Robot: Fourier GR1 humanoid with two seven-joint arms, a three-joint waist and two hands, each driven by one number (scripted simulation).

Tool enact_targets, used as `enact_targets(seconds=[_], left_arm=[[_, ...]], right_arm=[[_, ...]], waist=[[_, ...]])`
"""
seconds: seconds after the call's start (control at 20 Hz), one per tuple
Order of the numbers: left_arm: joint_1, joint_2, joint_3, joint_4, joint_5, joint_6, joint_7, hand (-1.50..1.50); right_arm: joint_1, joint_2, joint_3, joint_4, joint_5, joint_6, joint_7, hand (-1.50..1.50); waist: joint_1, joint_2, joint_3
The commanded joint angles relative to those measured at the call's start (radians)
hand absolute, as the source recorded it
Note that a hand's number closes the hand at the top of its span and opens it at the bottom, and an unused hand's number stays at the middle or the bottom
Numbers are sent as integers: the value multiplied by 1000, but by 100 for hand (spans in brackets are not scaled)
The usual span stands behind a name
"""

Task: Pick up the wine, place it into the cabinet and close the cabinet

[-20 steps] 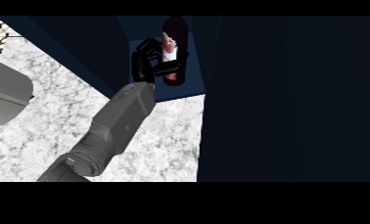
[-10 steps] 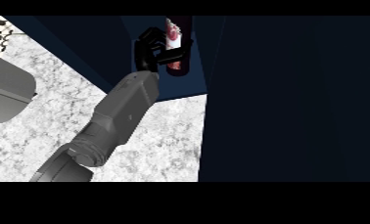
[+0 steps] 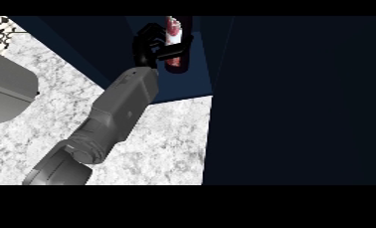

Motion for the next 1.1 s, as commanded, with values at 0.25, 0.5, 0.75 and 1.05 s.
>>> enact_targets(seconds=[0.25,0.5,0.75,1.05], left_arm=[[-5,52,-115,45,-123,157,1,150],[23,80,-146,45,-156,240,23,150],[52,99,-157,45,-169,236,56,150],[72,106,-180,45,-196,181,59,-150]], right_arm=[[15,4,2,-31,-29,12,-3,-150],[-10,11,-2,-19,-23,-1,-6,-150],[-24,10,-5,-22,-30,-1,1,-150],[-4,11,19,-26,-17,13,0,-150]], waist=[[-11,5,1],[-18,13,-1],[-20,16,-3],[-18,16,-4]])
